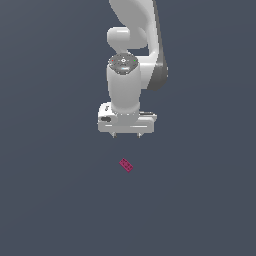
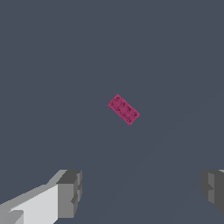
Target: Pick up the object and move it to a goal position.
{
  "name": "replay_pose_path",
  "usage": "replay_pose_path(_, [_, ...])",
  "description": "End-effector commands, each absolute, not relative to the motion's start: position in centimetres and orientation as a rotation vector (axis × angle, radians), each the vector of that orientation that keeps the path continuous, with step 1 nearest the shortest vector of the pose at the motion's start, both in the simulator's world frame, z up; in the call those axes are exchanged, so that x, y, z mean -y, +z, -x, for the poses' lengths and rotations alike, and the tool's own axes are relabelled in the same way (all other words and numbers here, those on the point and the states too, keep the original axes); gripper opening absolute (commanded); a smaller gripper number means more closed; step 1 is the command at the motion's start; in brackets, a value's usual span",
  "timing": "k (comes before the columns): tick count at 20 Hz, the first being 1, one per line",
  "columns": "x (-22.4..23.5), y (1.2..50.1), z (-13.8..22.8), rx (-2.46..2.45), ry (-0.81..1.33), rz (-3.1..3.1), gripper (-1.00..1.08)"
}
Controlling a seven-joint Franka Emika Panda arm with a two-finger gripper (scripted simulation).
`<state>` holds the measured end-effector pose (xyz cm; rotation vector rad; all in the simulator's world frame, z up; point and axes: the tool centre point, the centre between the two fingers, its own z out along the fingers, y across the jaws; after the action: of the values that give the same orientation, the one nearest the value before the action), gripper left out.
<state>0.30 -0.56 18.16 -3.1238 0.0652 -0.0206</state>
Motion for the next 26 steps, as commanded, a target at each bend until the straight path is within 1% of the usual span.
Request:
replay_pose_path(1, [0.6, 18.2, -0.3, -0.065, -0.021, 3.124, 1.00])
replay_pose_path(16, [-0.3, 18.8, -0.5, -0.050, -0.036, 3.145, 1.00])
replay_pose_path(26, [-0.1, 17.4, -1.3, 0.102, -0.030, 3.149, 1.00])
